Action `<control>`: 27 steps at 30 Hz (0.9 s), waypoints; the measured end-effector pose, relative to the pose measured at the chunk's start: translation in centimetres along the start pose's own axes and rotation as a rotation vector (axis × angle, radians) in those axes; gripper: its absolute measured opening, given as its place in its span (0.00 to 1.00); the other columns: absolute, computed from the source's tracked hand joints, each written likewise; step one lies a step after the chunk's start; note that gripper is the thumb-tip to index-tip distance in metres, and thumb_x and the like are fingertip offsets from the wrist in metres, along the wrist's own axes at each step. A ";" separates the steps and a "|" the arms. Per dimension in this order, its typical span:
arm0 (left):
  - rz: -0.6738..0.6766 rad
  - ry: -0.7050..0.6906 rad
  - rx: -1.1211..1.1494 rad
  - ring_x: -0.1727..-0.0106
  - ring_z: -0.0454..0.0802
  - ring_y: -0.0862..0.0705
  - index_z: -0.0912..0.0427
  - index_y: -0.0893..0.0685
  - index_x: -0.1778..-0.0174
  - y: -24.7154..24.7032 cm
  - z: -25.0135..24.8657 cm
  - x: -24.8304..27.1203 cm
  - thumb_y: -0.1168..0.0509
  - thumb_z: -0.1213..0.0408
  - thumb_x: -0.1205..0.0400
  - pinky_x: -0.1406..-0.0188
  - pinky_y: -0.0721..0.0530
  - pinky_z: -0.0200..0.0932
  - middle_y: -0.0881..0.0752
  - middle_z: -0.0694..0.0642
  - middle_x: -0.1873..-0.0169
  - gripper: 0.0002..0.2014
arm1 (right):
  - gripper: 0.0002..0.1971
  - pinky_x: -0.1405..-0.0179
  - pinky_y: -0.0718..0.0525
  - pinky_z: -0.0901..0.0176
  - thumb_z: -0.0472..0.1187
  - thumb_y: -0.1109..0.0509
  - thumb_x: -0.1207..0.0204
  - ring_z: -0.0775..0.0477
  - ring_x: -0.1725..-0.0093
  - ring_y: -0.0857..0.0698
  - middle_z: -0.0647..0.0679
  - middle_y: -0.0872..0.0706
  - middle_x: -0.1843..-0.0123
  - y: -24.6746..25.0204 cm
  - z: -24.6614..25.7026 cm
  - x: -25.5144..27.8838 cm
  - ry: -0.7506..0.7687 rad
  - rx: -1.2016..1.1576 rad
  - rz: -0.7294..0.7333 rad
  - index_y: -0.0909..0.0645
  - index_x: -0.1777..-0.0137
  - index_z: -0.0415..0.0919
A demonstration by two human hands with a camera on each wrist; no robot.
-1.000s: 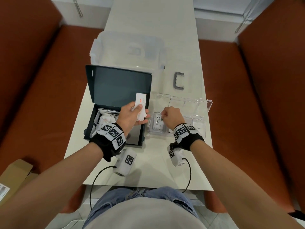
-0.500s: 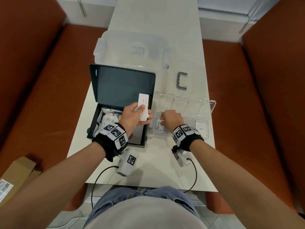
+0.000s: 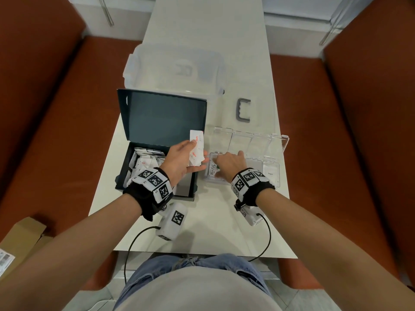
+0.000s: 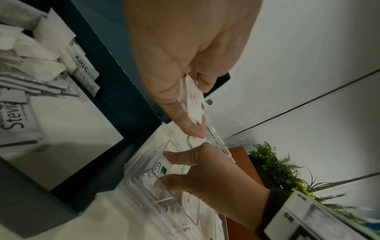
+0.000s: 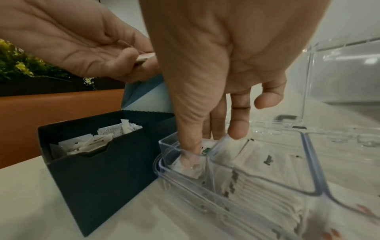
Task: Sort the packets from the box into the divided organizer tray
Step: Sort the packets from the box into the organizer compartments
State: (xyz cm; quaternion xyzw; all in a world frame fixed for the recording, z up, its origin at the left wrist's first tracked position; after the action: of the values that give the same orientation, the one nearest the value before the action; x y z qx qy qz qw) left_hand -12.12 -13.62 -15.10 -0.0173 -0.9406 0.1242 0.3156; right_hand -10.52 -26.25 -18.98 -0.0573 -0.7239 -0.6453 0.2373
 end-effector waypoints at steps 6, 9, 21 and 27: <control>0.055 -0.005 -0.033 0.60 0.55 0.09 0.60 0.20 0.41 -0.9 0.2 0.2 0.43 0.63 0.11 0.64 0.09 0.48 0.10 0.62 0.56 0.09 | 0.12 0.38 0.30 0.42 0.47 0.34 0.20 0.40 0.42 0.17 0.44 0.15 0.45 0.7 -0.5 1.1 0.028 -0.069 -0.021 0.21 0.40 0.43; 0.068 -0.014 -0.049 0.60 0.55 0.09 0.61 0.20 0.40 -1.4 0.2 0.2 0.43 0.63 0.11 0.66 0.10 0.46 0.10 0.63 0.54 0.10 | 0.14 0.35 0.29 0.41 0.42 0.36 0.18 0.40 0.37 0.19 0.43 0.15 0.42 0.4 -0.7 1.5 0.046 -0.120 0.036 0.23 0.34 0.43; 0.076 -0.029 -0.075 0.57 0.57 0.09 0.61 0.21 0.38 -2.1 0.3 0.1 0.43 0.63 0.11 0.62 0.09 0.49 0.10 0.62 0.54 0.10 | 0.11 0.41 0.27 0.46 0.35 0.41 0.18 0.40 0.44 0.17 0.43 0.14 0.48 0.9 -0.4 1.7 0.066 -0.118 -0.035 0.21 0.41 0.43; 0.104 -0.036 -0.119 0.53 0.59 0.10 0.61 0.21 0.37 -2.6 0.5 0.1 0.43 0.62 0.11 0.57 0.09 0.51 0.11 0.63 0.51 0.11 | 0.16 0.39 0.20 0.48 0.37 0.41 0.17 0.42 0.45 0.15 0.43 0.12 0.42 4.6 -2.9 2.5 0.013 -0.479 -0.191 0.16 0.35 0.44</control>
State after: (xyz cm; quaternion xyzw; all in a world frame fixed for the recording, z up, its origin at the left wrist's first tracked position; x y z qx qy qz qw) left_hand -12.39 -16.21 -14.81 -0.0824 -0.9497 0.0848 0.2901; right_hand -10.12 -28.82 -13.63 -0.0392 -0.5510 -0.8182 0.1593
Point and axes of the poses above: each hand's wrist, its own x-axis away from the middle knuckle, its own y-axis out of the back of the hand, z = x × y, the point moved 9 cm from there along -x, towards the middle knuckle
